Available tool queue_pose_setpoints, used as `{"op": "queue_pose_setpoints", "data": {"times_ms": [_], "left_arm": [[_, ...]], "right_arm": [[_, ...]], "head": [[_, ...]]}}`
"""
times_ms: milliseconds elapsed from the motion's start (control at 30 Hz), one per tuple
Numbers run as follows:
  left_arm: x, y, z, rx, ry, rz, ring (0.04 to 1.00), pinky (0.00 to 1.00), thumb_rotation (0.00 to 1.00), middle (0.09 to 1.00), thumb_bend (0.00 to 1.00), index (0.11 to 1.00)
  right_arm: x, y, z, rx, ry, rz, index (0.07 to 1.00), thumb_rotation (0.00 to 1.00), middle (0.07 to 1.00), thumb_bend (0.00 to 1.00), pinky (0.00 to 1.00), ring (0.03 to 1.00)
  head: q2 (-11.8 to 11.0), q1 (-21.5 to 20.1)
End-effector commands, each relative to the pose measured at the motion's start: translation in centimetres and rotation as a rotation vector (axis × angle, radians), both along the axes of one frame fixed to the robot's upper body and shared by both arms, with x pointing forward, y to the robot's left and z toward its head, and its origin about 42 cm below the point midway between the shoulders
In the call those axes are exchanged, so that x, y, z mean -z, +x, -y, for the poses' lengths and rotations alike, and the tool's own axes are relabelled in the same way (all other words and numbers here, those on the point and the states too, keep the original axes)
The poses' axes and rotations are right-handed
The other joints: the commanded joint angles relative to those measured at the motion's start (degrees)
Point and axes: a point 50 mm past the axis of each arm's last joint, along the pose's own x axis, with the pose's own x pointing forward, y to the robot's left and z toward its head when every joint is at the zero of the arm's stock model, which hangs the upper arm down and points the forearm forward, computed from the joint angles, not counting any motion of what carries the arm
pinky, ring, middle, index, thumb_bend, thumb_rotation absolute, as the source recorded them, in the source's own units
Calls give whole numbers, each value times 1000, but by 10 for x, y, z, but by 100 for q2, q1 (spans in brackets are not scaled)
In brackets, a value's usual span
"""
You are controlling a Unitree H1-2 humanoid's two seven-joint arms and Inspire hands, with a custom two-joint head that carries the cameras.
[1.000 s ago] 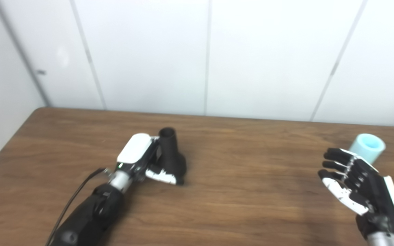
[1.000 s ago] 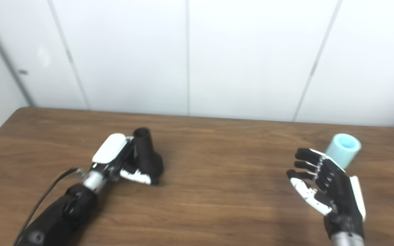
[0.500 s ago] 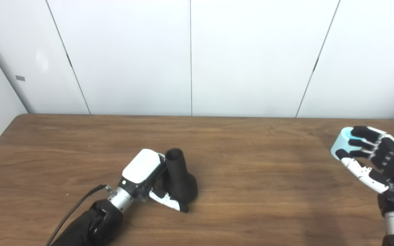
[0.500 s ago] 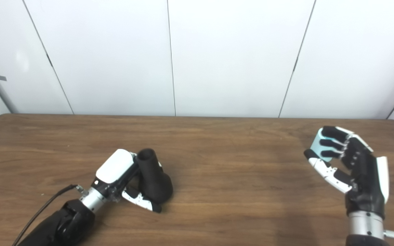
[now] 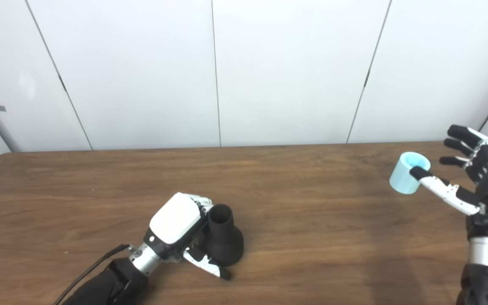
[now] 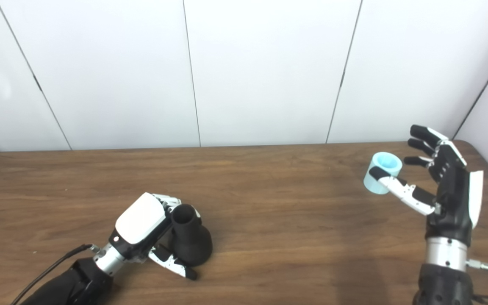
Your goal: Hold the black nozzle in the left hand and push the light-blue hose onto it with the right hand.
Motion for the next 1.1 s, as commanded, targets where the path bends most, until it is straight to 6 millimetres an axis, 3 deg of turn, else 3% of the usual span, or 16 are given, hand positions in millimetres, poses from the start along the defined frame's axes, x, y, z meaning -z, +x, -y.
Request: {"op": "queue_pose_setpoints", "data": {"times_ms": [0,67,267,467,667,967,1067], "left_arm": [[53,-42,28,34,-56,-136,457,353,0,471,521,505],[56,-45,32,44,-57,-137,457,352,0,471,521,505],[64,-49,38,63,-55,-144,460,352,0,473,521,502],[68,-53,40,83,-50,-157,451,349,0,479,522,493],[67,-57,39,103,-50,-176,459,346,0,482,522,489],[66,-61,38,133,-46,-188,460,354,0,481,522,490],[66,-61,36,135,-39,-196,457,356,0,480,522,491]], "right_arm": [[-15,1,6,34,-37,64,707,262,748,751,519,704],[-14,3,11,53,-43,51,712,271,755,754,535,716],[-10,13,22,105,-79,-6,832,354,848,830,728,837],[-1,29,32,121,-89,-100,945,417,927,890,823,912],[8,50,45,107,-43,-172,977,438,949,997,836,927],[21,76,54,72,-1,-265,972,400,974,1000,917,963],[27,83,56,69,-31,-303,955,428,954,1000,881,941]], "head": [[4,-18],[-3,-39],[-54,-266],[-83,-586],[-97,-771],[-113,-907],[-116,-905]]}}
